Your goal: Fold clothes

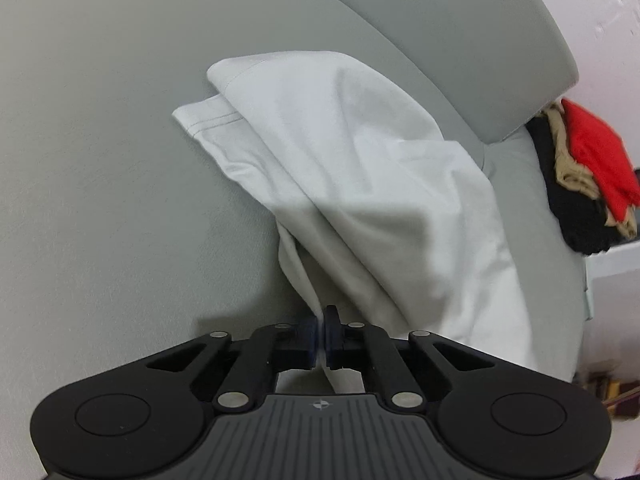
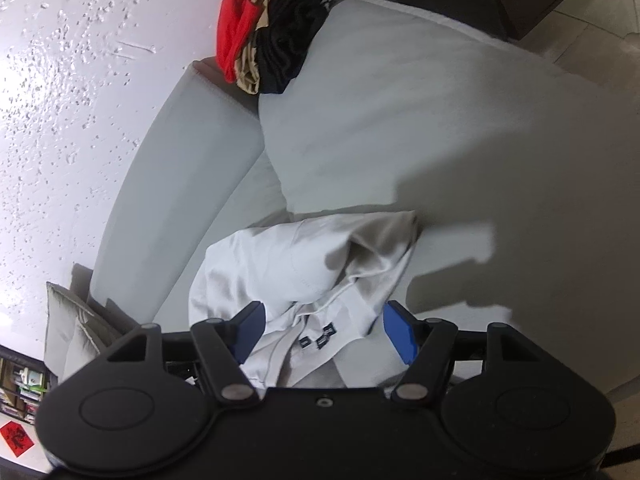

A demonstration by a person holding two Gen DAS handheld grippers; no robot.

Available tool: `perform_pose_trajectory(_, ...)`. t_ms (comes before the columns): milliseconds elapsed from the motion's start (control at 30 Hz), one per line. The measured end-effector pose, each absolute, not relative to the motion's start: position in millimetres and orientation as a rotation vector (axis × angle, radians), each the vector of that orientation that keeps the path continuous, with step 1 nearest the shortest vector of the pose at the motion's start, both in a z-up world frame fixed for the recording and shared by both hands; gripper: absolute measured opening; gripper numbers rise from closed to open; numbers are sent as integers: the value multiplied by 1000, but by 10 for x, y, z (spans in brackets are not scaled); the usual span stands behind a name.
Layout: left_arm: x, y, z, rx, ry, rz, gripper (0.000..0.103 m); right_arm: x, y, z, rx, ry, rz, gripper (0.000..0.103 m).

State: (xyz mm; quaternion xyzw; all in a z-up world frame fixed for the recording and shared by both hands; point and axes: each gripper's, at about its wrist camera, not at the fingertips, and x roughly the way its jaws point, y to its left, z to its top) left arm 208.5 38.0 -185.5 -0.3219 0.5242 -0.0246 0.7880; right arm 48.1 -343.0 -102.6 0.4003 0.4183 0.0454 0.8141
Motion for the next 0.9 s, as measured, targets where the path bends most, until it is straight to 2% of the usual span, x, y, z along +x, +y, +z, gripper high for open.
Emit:
perform_pose_trajectory(267,1379,516,-1370,-511,918,-5,2,449,-3434,-941,739,891,86,65)
perform_pose_trajectory(400,1071,706,-1432,-545,923,-32,2,543,-3288,-954,674,916,141,65)
perform_pose_trajectory(433,1043,737,-1484,-550,931,-30,2,573,-3236,-950,656,919,163,64)
perform_pose_trajectory(533,1030,778,-1630,-567,955,-23,2,662,-3078,-938,604,927,228,51)
perform_pose_trajectory(600,1052,766,-1694,-561,964,-22,2,722,-2973,-930,568,932,271,51)
perform_pose_trajectory(700,1098,711,-1712,-532,965,-29,2,811,-2815,-918,514,938,336,53)
perform_pose_trajectory(767,1105,691,-1682,-514,961,-31,2,888,-2699,-931,502,952,376,69)
perform_pose_trajectory(900,1090,672,-1630,-495,950,-40,2,1225,-2360,-1168,719,1078,428,70)
